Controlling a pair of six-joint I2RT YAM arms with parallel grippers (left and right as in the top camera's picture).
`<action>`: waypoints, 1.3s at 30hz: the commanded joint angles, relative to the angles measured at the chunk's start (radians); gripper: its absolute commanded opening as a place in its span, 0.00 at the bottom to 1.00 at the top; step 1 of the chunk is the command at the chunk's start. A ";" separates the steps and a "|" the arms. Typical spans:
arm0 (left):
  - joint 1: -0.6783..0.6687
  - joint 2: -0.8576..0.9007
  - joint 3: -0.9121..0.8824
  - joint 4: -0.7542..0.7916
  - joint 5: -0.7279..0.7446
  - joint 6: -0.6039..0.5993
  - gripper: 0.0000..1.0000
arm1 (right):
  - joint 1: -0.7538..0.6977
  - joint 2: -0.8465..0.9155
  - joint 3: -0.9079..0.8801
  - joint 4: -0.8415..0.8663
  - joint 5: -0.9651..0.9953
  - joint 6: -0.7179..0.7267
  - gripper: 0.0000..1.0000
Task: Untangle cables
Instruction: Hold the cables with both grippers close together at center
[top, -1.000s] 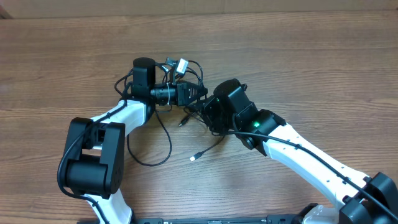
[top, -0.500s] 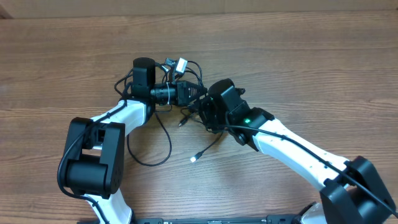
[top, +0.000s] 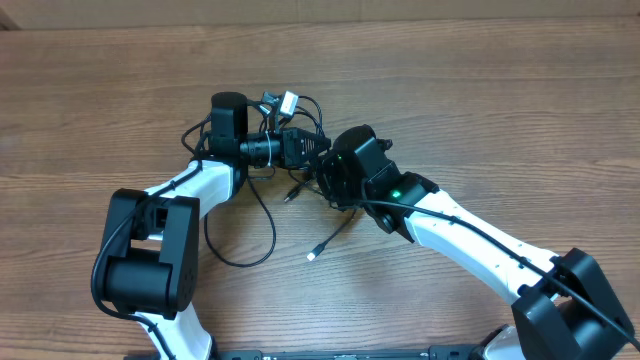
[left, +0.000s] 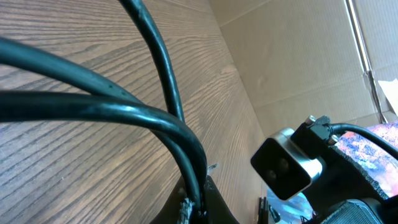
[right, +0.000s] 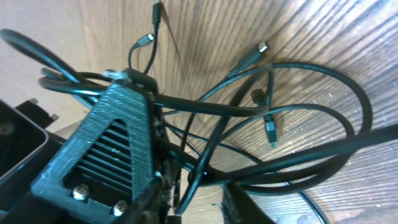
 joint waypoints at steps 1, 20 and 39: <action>-0.008 -0.026 -0.002 -0.003 0.017 -0.002 0.04 | 0.003 0.000 0.014 0.010 0.032 0.007 0.23; -0.008 -0.026 -0.002 -0.003 0.016 -0.002 0.04 | 0.003 0.000 0.014 0.022 -0.037 0.008 0.22; -0.009 -0.026 -0.002 -0.003 0.021 -0.003 0.04 | 0.003 0.000 0.014 0.022 -0.004 0.008 0.19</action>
